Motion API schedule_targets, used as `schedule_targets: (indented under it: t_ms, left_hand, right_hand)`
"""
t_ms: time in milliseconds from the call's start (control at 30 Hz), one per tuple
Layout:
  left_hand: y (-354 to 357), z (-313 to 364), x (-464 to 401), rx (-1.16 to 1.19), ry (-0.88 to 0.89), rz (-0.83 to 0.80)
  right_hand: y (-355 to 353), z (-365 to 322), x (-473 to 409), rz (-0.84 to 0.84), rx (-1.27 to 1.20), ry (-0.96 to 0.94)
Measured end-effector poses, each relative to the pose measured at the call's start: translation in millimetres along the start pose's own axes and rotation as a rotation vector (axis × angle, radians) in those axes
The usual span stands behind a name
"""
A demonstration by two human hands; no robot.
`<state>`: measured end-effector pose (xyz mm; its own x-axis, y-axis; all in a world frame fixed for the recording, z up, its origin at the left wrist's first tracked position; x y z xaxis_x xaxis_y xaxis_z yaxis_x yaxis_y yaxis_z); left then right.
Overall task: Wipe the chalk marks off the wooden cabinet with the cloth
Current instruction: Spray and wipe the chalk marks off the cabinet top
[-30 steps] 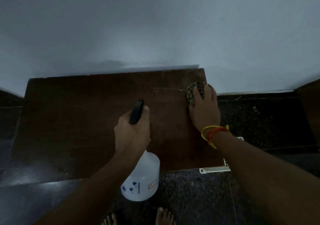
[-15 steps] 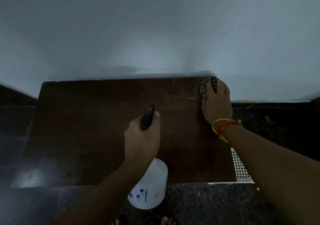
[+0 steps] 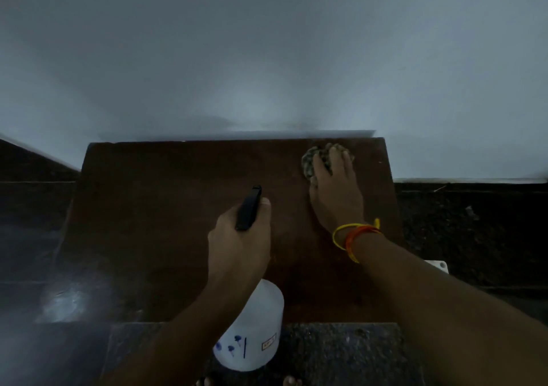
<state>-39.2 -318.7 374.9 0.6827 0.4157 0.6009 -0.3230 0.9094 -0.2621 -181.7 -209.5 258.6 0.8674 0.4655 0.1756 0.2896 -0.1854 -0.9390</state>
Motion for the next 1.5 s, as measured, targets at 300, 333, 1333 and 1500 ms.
schedule_targets:
  t_ms: [300, 333, 1333, 1500]
  left_hand:
    - [-20, -7, -4, 0.001, 0.016, 0.035]
    - [-21, -7, -4, 0.005, 0.013, 0.028]
    - [-28, -7, -14, 0.054, 0.017, 0.007]
    - [-34, -8, -8, 0.056, 0.026, 0.014]
  right_hand:
    - [14, -54, -2, -0.012, 0.022, -0.117]
    - [16, -60, -3, -0.033, 0.001, -0.145]
    - [-16, 69, 5, 0.067, 0.004, 0.253]
    - [-10, 61, 30, 0.103, 0.024, 0.258]
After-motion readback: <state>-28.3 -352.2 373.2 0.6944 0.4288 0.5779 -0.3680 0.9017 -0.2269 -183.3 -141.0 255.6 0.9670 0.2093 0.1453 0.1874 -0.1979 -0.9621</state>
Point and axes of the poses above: each hand's wrist, its own x-axis away from the middle knuckle, its own y-axis out of the palm, z = x × y, the point moved 2 cm from there along -x, towards the middle knuckle, and after that the axes turned 11 degrees about -z, right-handed, at the moved point
